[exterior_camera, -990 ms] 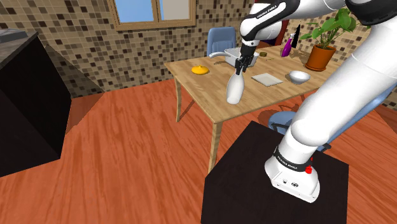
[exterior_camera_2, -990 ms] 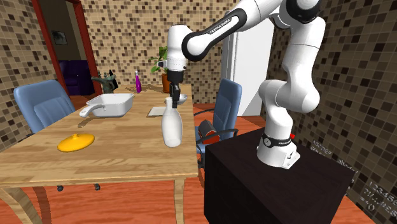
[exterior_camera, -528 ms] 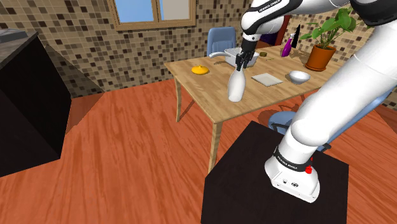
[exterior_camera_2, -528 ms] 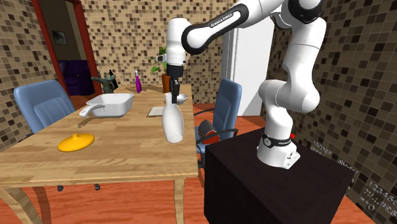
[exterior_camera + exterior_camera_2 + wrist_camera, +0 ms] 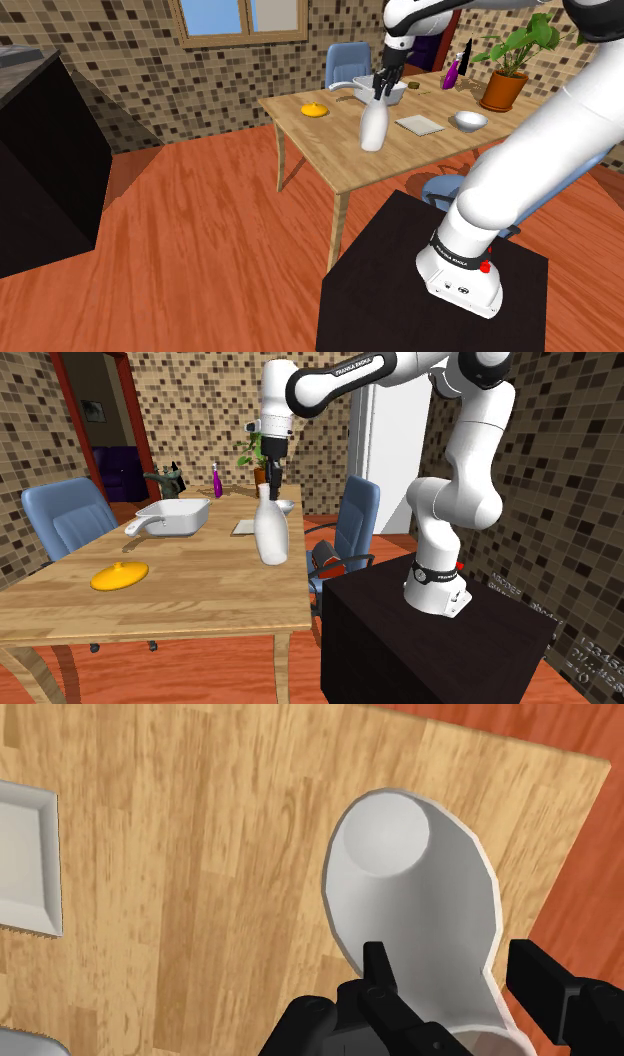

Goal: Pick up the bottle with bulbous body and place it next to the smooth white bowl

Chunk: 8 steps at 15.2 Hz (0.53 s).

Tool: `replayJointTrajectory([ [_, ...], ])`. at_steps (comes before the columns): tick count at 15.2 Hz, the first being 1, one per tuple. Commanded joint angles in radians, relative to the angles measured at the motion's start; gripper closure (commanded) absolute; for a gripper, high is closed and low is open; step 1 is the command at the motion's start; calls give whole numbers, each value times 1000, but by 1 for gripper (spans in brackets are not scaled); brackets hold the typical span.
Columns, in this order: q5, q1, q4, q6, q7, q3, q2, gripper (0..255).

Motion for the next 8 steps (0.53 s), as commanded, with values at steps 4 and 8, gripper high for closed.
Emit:
replayJointTrajectory([
  [4, -1, 1, 57, -68, 4, 9, -12, 255],
  [8, 0, 3, 106, -122, 6, 16, -18, 255],
])
